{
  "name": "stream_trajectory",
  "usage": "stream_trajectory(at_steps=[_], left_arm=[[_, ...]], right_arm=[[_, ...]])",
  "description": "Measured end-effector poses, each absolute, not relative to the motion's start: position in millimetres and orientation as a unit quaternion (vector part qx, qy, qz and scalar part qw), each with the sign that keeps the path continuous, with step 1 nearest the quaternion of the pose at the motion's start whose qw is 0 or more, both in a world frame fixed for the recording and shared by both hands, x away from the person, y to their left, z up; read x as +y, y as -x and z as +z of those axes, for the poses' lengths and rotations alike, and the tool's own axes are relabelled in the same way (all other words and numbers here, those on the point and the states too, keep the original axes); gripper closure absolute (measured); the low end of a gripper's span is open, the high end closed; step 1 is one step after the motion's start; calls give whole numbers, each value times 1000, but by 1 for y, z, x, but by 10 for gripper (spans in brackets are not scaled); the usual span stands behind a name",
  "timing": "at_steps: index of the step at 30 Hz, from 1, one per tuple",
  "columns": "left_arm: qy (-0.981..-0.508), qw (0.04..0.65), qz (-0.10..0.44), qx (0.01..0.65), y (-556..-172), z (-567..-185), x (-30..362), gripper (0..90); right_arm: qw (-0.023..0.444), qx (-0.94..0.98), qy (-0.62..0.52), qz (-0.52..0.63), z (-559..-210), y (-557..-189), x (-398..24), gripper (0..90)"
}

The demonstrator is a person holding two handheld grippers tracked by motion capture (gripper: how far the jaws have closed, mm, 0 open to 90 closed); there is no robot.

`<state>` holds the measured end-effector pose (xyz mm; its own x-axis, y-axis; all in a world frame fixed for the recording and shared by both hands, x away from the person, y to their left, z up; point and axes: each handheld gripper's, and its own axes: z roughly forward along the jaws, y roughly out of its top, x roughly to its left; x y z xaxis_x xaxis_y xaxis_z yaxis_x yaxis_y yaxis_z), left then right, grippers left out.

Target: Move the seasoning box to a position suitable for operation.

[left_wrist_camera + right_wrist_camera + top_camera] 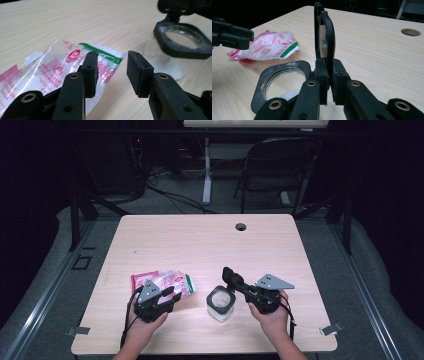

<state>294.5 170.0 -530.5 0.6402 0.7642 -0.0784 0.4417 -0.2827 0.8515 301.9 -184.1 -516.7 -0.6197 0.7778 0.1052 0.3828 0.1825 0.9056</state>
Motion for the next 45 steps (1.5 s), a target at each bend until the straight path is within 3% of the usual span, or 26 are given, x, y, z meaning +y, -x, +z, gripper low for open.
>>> stream_trajectory(at_steps=[9, 19, 22, 32, 45], left_arm=[[-784, 437, 197, 394, -298, -535, 172, 562], [-783, 433, 191, 404, -301, -539, 175, 578], [-779, 435, 187, 410, -301, -539, 176, 542], [-797, 414, 181, 399, -303, -547, 165, 355], [-825, 355, 230, 375, -310, -565, 143, 334]], right_arm=[[218, 730, -408, 503, -518, -296, -194, 855], [217, 734, -408, 498, -517, -288, -195, 852], [212, 736, -409, 497, -516, -287, -196, 844], [206, 732, -407, 505, -513, -280, -201, 611], [213, 735, -398, 506, -517, -269, -210, 545]])
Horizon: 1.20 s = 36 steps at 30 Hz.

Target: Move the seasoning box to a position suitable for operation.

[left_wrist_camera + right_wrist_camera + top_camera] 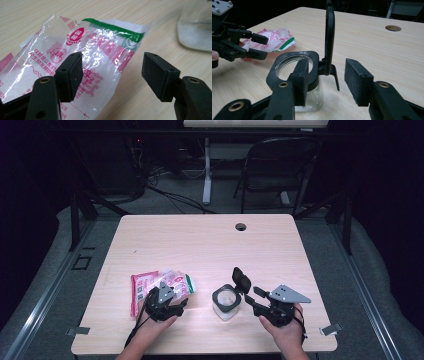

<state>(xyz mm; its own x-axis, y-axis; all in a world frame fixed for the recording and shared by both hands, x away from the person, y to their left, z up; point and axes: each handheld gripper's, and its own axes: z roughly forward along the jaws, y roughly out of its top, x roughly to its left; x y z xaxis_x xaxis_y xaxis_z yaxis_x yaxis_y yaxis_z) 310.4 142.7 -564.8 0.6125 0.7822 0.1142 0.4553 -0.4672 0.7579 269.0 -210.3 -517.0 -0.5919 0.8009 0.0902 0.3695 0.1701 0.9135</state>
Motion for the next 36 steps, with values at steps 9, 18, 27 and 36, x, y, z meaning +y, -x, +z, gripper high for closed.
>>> stream_trajectory(at_steps=[9, 18, 27, 36], left_arm=[[-828, 324, 260, 376, -315, -574, 137, 360], [-825, 314, 267, 386, -318, -580, 141, 467], [-822, 325, 262, 387, -318, -577, 143, 675], [-809, 344, 237, 414, -324, -577, 152, 815]], right_arm=[[212, 728, -406, 510, -521, -270, -217, 545], [214, 726, -409, 510, -521, -270, -218, 547], [213, 726, -409, 510, -523, -270, -219, 548], [210, 727, -409, 509, -524, -270, -218, 549]])
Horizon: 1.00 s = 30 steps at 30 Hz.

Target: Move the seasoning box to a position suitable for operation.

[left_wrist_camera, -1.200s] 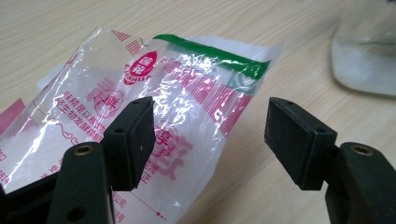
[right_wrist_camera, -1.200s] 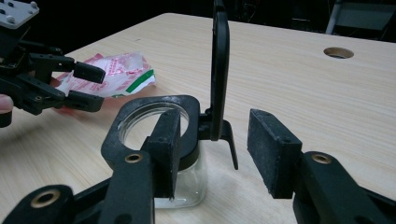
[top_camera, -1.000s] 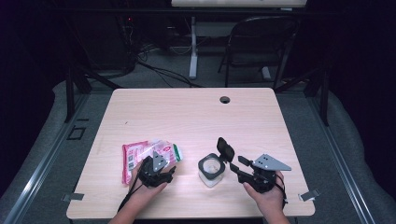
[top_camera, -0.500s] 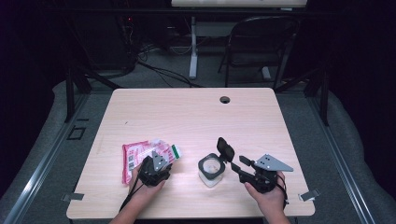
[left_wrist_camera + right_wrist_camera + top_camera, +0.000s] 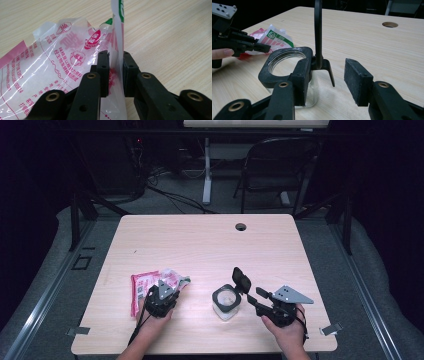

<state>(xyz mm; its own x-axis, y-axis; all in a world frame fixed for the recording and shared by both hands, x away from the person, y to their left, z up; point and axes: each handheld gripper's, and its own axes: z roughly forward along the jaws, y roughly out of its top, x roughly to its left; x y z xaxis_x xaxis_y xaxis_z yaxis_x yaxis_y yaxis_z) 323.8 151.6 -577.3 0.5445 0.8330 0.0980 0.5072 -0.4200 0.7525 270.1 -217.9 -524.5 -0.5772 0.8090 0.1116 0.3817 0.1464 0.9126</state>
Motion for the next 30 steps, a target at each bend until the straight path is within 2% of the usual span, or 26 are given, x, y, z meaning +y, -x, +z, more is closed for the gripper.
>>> stream_trajectory(at_steps=[6, 15, 30], left_arm=[[-807, 348, 224, 422, -326, -577, 154, 868], [-798, 366, 198, 436, -330, -574, 162, 898], [-785, 382, 213, 439, -326, -558, 171, 900]], right_arm=[[209, 727, -410, 510, -525, -270, -218, 550], [208, 726, -411, 511, -526, -269, -219, 550], [205, 724, -411, 514, -526, -268, -221, 550]])
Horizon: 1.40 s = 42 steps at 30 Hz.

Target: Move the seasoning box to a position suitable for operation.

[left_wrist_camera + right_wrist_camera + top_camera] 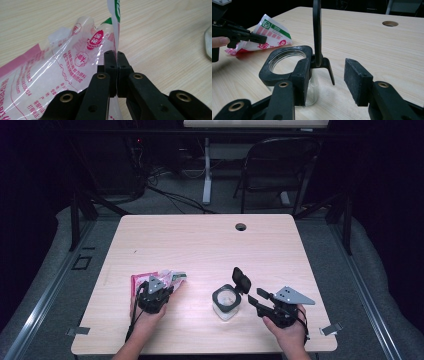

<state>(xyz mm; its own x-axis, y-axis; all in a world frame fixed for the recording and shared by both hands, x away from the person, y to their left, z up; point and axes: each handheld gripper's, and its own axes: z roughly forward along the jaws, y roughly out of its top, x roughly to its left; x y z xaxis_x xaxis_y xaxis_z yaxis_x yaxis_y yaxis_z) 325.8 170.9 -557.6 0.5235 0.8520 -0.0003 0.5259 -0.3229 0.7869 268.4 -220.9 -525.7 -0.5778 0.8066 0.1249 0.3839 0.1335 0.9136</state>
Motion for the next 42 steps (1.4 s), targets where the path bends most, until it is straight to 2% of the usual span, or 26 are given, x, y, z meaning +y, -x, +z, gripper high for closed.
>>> stream_trajectory(at_steps=[21, 42], left_arm=[[-735, 436, 237, 462, -311, -510, 225, 900], [-715, 453, 285, 449, -315, -472, 250, 900]], right_arm=[[206, 725, -409, 514, -526, -271, -220, 550], [208, 721, -413, 516, -526, -272, -220, 547]])
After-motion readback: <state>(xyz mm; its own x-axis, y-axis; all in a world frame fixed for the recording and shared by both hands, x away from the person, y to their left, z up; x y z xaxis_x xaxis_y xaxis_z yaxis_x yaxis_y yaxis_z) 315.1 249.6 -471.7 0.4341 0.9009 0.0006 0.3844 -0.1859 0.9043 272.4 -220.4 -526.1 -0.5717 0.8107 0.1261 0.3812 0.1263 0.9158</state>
